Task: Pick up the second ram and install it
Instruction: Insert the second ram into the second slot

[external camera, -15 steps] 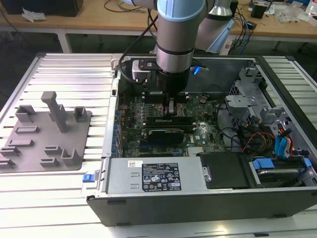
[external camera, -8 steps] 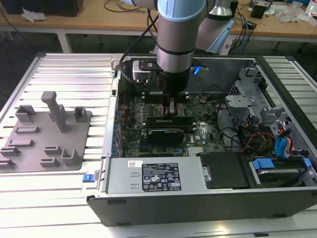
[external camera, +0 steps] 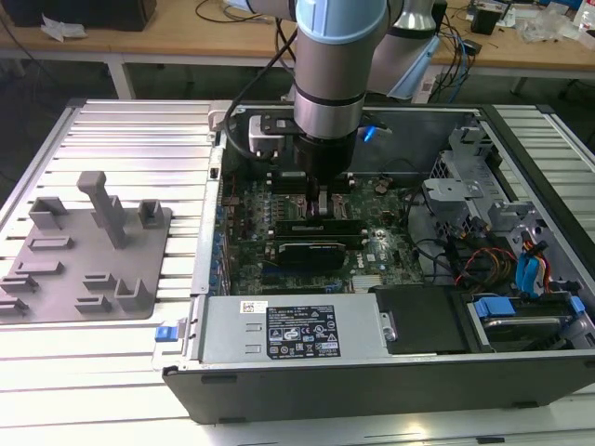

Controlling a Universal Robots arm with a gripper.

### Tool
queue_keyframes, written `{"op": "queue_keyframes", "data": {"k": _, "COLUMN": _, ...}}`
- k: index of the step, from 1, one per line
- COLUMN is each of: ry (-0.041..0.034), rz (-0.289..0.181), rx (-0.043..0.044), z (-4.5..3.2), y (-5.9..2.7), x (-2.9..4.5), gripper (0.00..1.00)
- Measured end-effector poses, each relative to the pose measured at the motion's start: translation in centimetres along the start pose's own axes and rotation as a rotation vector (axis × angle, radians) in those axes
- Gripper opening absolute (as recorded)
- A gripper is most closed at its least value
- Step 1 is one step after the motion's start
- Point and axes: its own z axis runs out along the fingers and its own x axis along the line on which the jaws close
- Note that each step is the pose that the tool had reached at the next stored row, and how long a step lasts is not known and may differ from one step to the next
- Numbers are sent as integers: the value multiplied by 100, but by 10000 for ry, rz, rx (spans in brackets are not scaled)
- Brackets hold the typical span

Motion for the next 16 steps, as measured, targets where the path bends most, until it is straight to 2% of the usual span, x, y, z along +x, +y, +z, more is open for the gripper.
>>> {"op": "queue_keyframes", "data": {"k": 7, "ry": 1, "rz": 0, "rx": -1, "z": 15, "y": 0, "x": 0, "gripper": 9}}
{"op": "queue_keyframes", "data": {"k": 16, "ry": -1, "rz": 0, "rx": 0, "z": 100, "y": 1, "x": 2, "gripper": 9}}
